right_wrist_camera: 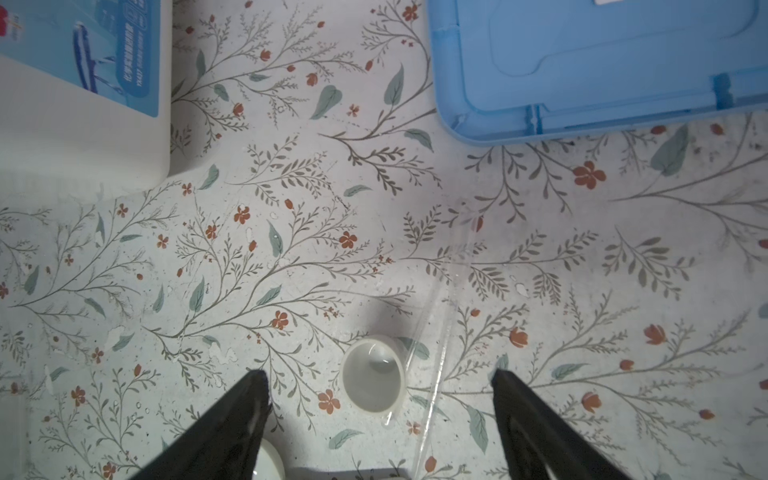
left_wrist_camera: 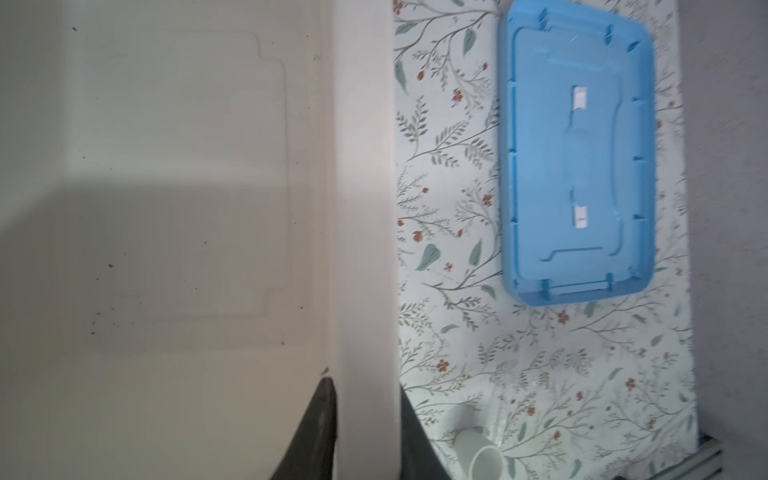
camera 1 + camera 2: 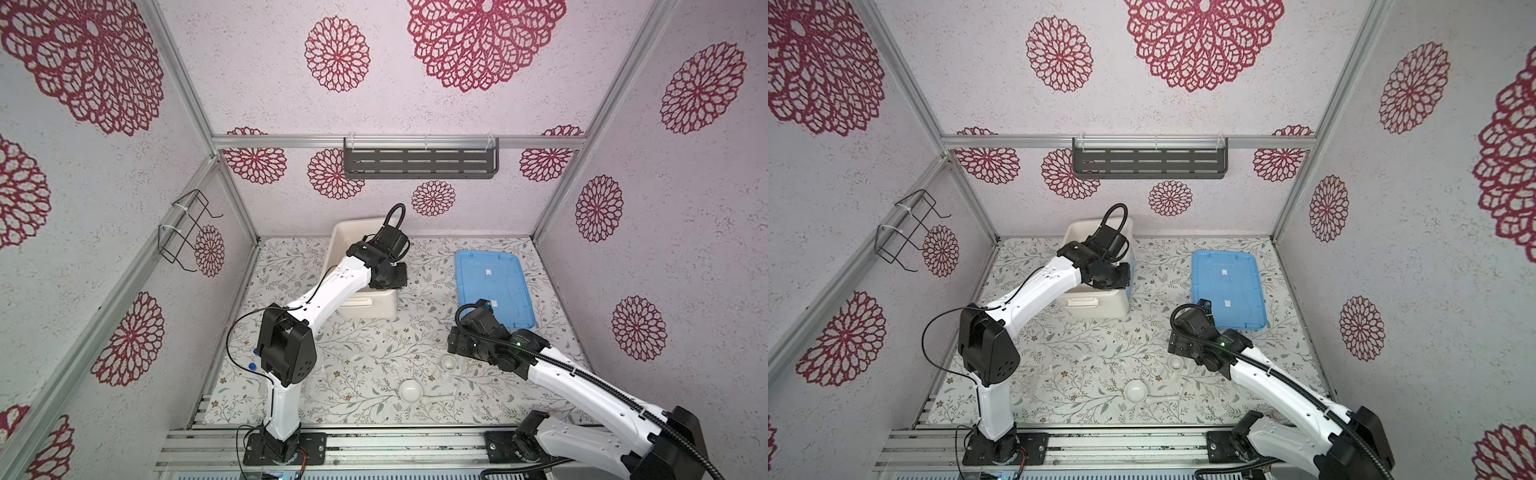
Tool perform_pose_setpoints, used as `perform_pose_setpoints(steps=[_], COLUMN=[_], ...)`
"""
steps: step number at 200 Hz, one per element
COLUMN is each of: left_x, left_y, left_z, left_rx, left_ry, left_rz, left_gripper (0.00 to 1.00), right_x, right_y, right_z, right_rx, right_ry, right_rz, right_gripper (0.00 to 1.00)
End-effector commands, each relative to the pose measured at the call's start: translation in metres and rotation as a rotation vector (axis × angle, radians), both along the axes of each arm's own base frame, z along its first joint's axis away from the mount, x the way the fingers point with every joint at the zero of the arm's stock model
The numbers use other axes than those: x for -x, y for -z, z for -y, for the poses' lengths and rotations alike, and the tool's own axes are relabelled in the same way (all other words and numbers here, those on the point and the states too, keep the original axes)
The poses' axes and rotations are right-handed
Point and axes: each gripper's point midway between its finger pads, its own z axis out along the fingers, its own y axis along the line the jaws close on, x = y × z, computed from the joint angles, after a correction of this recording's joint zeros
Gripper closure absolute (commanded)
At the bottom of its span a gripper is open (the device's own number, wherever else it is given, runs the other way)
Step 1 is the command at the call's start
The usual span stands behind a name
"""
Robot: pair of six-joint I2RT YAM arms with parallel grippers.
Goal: Organize the chemistry lab equipment
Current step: 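Drag the white bin inward with the left gripper while the right gripper lowers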
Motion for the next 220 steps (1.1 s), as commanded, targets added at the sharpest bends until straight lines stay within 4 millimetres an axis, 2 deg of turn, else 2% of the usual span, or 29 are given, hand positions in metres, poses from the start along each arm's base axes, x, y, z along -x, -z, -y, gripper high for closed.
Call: perform_pose_setpoints(steps=[1, 32, 34, 38, 67, 90, 114, 119, 129, 149, 164, 198, 220], left_x=[-0.007, -0.002, -0.004, -0.004, -0.001, 0.002, 0.007, 0.011, 0.011, 0.011, 0.007, -0.002, -0.005], left_y=[-0.041, -0.043, -0.029, -0.024, -0.022, -0.035, -0.056, -0.077, -0.090, -0.108, -0.115, -0.104, -0.089], left_z=[0.039, 0.063, 0.066, 0.070, 0.086, 0.090, 0.084, 0.077, 0.067, 0.035, 0.003, -0.076, -0.114], left_rx=[0.201, 0.256, 0.242, 0.238, 0.262, 0.284, 0.285, 0.296, 0.287, 0.263, 0.247, 0.143, 0.047], left_ry=[-0.017, 0.002, 0.002, 0.008, 0.048, 0.074, 0.116, 0.120, 0.124, 0.107, 0.062, -0.084, -0.147], left_rz=[0.089, 0.081, 0.060, 0.053, 0.028, 0.050, 0.097, 0.133, 0.162, 0.206, 0.223, 0.225, 0.214], left_gripper=[0.77, 0.68, 0.67, 0.66, 0.62, 0.59, 0.51, 0.50, 0.47, 0.42, 0.39, 0.33, 0.28], right_x=[0.008, 0.014, 0.015, 0.015, 0.023, 0.028, 0.025, 0.025, 0.023, 0.020, 0.017, 0.012, 0.015], right_y=[0.001, 0.010, 0.011, 0.012, 0.028, 0.040, 0.041, 0.041, 0.043, 0.050, 0.053, 0.062, 0.072], right_z=[0.010, 0.012, 0.012, 0.011, 0.002, -0.004, -0.012, -0.012, -0.014, -0.010, -0.011, -0.015, -0.018], right_rx=[0.002, -0.017, -0.021, -0.028, -0.114, -0.148, -0.144, -0.138, -0.127, -0.091, -0.089, -0.059, -0.059], right_ry=[0.034, 0.044, 0.046, 0.052, 0.072, 0.066, 0.035, 0.031, 0.024, 0.052, 0.058, 0.042, 0.037], right_rz=[-0.026, -0.067, -0.070, -0.076, -0.120, -0.157, -0.170, -0.174, -0.181, -0.194, -0.191, -0.208, -0.244], right_gripper=[0.14, 0.20, 0.20, 0.21, 0.34, 0.43, 0.50, 0.51, 0.52, 0.57, 0.60, 0.63, 0.66])
